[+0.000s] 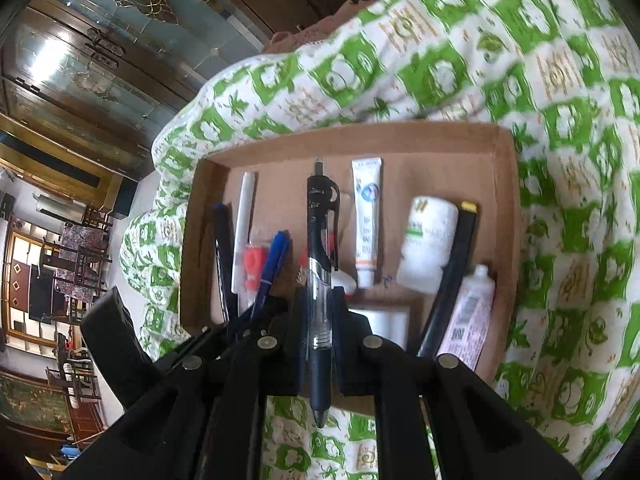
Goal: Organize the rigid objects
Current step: 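Carry the ballpoint pen with the right tool over the tray while the left tool carries the blue marker, then lower the ballpoint pen with the right tool into the tray while the left tool lowers the blue marker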
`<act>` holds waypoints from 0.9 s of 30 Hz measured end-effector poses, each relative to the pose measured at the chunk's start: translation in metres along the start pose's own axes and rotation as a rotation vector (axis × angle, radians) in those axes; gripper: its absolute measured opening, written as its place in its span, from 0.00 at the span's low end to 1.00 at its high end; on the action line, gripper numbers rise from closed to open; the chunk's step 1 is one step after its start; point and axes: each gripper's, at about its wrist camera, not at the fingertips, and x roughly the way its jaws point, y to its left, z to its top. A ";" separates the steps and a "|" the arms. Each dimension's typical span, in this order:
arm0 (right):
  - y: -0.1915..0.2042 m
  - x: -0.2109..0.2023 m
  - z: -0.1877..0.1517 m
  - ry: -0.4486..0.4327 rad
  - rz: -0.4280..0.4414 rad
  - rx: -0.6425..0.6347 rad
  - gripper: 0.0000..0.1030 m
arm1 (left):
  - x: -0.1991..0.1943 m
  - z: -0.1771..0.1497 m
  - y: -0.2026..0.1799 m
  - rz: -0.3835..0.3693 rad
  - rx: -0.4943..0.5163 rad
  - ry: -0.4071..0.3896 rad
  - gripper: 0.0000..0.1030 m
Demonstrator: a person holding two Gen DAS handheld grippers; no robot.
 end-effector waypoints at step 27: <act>0.044 0.059 0.034 0.017 0.019 -0.045 0.10 | 0.001 0.015 0.020 0.046 -0.004 -0.032 0.08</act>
